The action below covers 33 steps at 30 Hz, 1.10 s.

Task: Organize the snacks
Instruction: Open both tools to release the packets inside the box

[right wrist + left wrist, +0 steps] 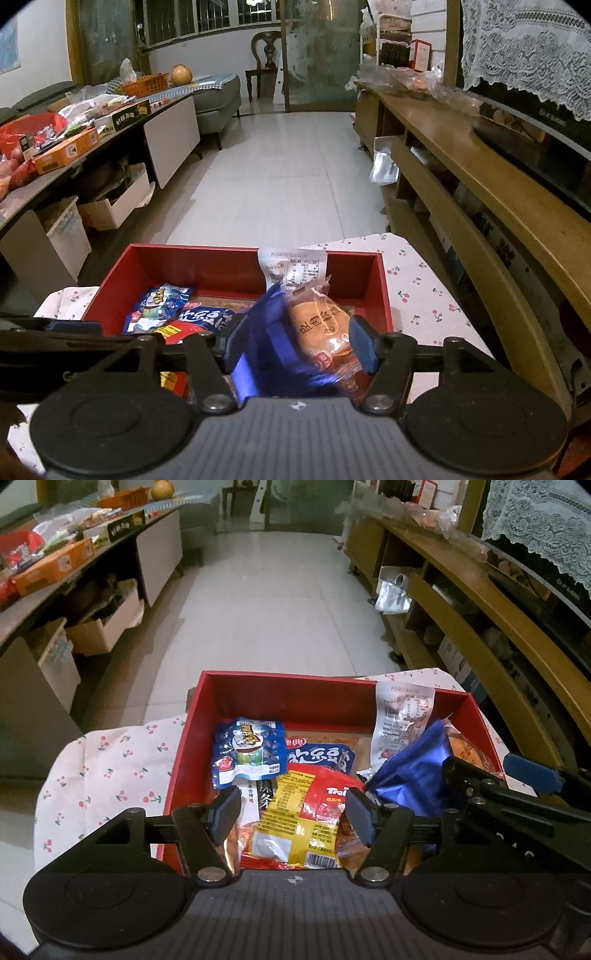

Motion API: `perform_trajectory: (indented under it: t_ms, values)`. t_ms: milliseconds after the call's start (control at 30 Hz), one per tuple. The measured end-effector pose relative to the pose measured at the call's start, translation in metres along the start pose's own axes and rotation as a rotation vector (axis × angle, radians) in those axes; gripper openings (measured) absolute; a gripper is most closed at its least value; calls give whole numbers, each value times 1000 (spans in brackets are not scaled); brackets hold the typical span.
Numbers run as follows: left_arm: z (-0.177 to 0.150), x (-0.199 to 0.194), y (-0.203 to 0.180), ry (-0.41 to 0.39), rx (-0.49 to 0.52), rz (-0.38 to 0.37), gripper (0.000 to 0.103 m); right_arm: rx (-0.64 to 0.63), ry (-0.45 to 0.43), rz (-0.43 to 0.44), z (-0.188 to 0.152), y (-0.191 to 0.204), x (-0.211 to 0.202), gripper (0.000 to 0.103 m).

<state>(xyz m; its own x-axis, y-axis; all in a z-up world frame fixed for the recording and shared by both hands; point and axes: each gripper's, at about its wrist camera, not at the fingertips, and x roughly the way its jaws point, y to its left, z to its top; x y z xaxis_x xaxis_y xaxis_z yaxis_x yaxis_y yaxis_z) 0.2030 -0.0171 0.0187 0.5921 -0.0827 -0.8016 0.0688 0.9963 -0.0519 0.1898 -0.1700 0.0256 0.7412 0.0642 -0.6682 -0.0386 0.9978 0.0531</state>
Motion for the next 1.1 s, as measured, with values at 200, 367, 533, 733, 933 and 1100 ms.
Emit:
perform_trajectory:
  t_ms: [200, 367, 533, 733, 933, 1100]
  values:
    - [-1, -4, -1, -6, 8, 6, 72, 4, 0, -2, -1, -1, -2, 69]
    - [-2, -9, -1, -19, 18, 9, 73, 8, -7, -7, -1, -2, -6, 69]
    - [-5, -16, -3, -43, 28, 21, 78, 16, -14, -15, -2, -4, -11, 69]
    - [-8, -25, -6, -66, 34, 36, 82, 23, -24, -21, -3, -6, -21, 69]
    - [-13, -33, -3, -76, 10, 22, 85, 34, -32, -22, -5, -7, -32, 69]
    - [-19, -40, -4, -99, 12, 40, 89, 35, -36, -20, -12, -7, -43, 72]
